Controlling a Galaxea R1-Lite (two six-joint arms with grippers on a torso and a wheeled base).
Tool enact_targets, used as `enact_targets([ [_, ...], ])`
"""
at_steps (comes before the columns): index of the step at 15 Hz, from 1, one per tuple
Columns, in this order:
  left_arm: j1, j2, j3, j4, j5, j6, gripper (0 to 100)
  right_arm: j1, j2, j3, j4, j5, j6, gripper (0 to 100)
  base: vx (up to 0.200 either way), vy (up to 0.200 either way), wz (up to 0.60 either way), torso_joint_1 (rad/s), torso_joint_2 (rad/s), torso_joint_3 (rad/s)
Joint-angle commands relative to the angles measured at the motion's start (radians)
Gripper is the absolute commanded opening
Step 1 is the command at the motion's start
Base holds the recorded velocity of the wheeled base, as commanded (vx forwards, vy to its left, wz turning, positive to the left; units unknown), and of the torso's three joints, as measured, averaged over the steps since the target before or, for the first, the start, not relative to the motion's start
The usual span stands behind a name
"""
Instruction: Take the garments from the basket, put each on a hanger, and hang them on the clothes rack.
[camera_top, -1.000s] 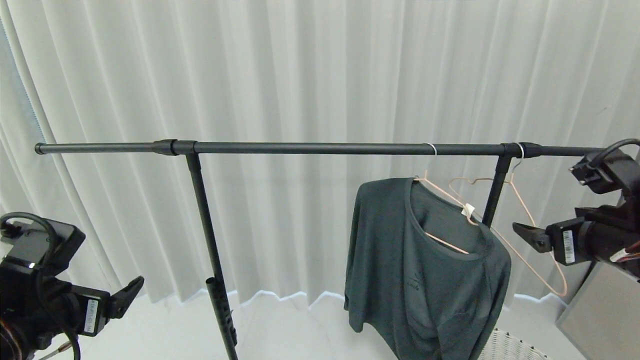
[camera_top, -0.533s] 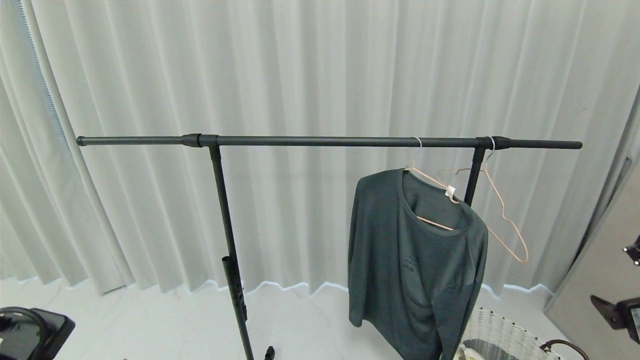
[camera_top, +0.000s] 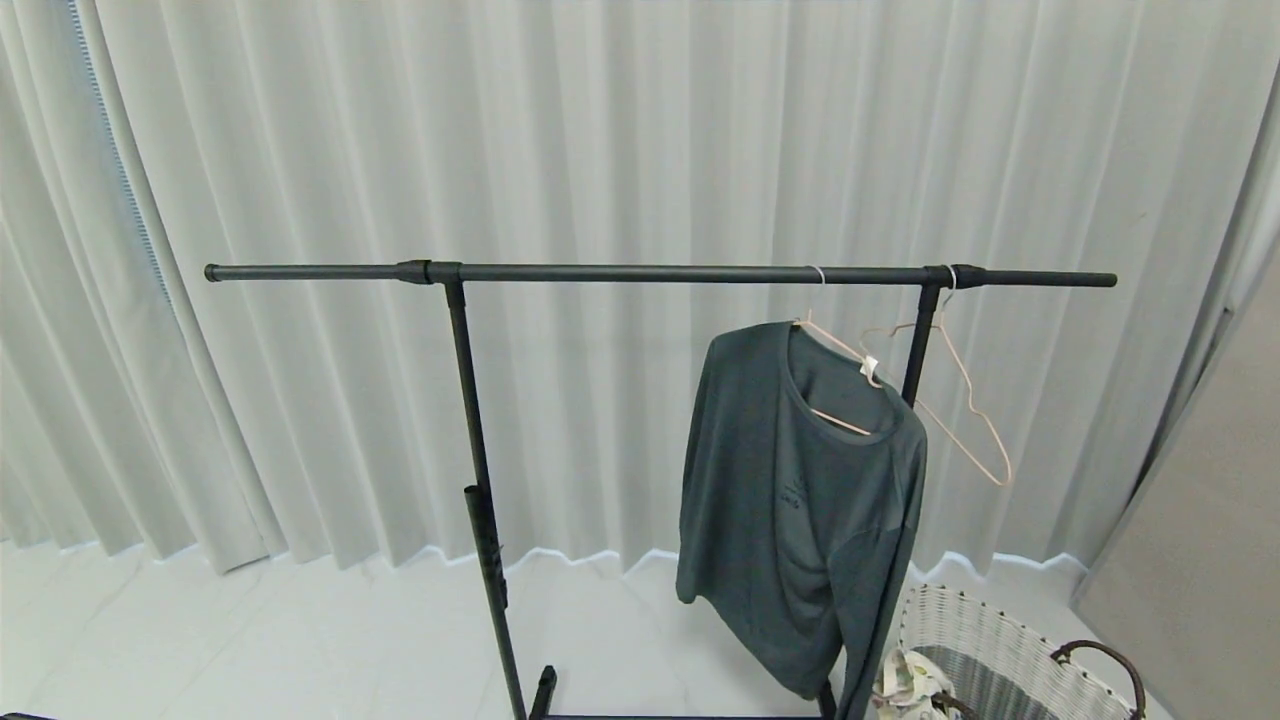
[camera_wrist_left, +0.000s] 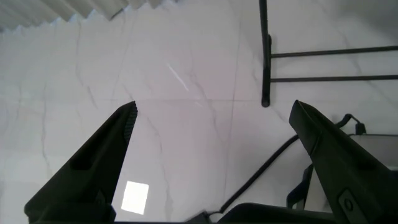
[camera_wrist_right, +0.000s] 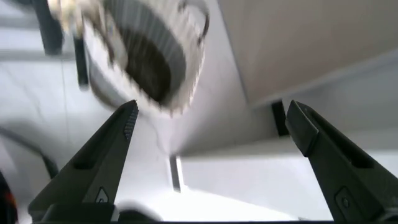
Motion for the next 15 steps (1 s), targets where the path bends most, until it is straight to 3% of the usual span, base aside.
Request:
enact_targets([
  [1, -0.003, 0.035, -0.001, 0.001, 0.005, -0.006, 100, 0.001, -0.064, 0.014, 0.032, -0.009, 0.079, 100, 0.000, 0.000, 0.00, 0.000, 0.00, 0.000],
  [3, -0.006, 0.033, 0.001, 0.001, 0.005, -0.005, 100, 0.002, -0.052, 0.014, 0.035, -0.002, 0.074, 100, 0.000, 0.000, 0.00, 0.000, 0.00, 0.000],
  [7, -0.005, 0.030, 0.001, 0.001, 0.032, -0.042, 100, 0.180, -0.030, 0.014, 0.028, -0.009, 0.024, 100, 0.000, 0.000, 0.00, -0.008, 0.02, 0.009],
  [15, -0.006, 0.061, 0.001, 0.001, 0.049, -0.052, 100, 0.186, -0.006, 0.014, 0.028, -0.016, 0.030, 100, 0.000, 0.000, 0.00, -0.222, 0.46, 0.231],
])
